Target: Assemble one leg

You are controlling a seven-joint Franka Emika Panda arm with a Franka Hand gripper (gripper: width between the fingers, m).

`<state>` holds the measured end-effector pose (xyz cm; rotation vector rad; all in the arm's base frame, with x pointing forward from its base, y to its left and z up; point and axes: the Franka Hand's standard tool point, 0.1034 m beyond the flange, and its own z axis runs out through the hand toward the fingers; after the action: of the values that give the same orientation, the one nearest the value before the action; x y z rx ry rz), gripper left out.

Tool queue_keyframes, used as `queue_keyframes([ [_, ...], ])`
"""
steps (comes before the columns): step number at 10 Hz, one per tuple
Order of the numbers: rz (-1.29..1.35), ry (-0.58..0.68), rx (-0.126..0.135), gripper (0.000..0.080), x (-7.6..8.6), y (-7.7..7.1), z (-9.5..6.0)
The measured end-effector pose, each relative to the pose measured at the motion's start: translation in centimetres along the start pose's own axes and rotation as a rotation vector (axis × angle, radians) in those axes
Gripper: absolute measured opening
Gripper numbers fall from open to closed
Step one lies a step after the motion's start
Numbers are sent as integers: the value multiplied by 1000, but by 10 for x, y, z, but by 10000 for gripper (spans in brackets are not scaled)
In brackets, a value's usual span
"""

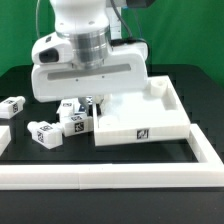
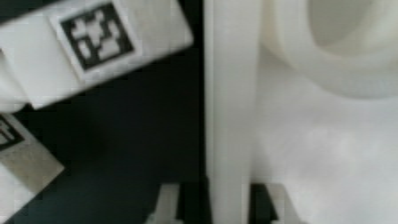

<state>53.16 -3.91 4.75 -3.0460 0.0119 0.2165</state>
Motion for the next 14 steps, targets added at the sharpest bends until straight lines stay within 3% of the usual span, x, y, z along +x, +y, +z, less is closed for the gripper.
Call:
queue_keyframes([
  [2,22,15,-7,45,7,-1,15],
  [8,-3,5,-1,45,5,2,20],
  [11,48,19,-3,45,36,-8,31],
  [12,68,35,-6,45,40,-15,31],
  [14,71,71,-21,45,46,-14,34],
])
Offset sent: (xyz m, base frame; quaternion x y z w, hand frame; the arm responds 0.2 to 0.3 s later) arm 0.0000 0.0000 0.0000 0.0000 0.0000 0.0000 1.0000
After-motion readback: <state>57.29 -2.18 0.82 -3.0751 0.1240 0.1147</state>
